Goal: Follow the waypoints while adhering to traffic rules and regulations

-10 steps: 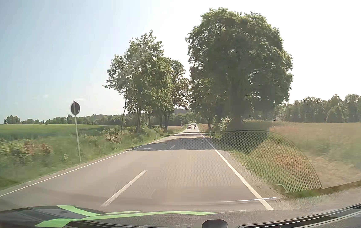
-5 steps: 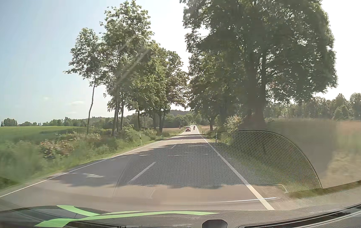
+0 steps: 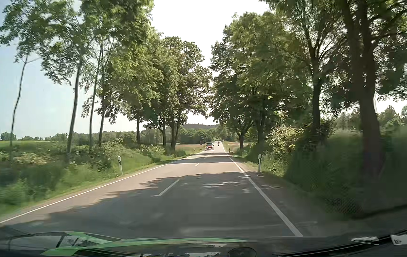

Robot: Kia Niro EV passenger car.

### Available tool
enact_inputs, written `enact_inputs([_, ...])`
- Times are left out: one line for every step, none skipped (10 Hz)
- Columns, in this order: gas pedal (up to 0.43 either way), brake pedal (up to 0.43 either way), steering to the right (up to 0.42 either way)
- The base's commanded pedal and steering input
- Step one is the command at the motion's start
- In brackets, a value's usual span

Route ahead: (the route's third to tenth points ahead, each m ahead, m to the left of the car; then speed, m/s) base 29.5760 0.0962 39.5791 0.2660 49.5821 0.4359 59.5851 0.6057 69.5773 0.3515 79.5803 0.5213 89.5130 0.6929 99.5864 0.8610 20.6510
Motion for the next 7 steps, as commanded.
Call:
enact_inputs([0.138, 0.000, -0.004])
enact_inputs([0.138, 0.000, -0.005])
enact_inputs([0.138, 0.000, -0.005])
enact_inputs([0.138, 0.000, -0.004])
enact_inputs([0.138, 0.000, -0.003])
enact_inputs([0.138, 0.000, -0.003])
enact_inputs([0.138, 0.000, -0.002])
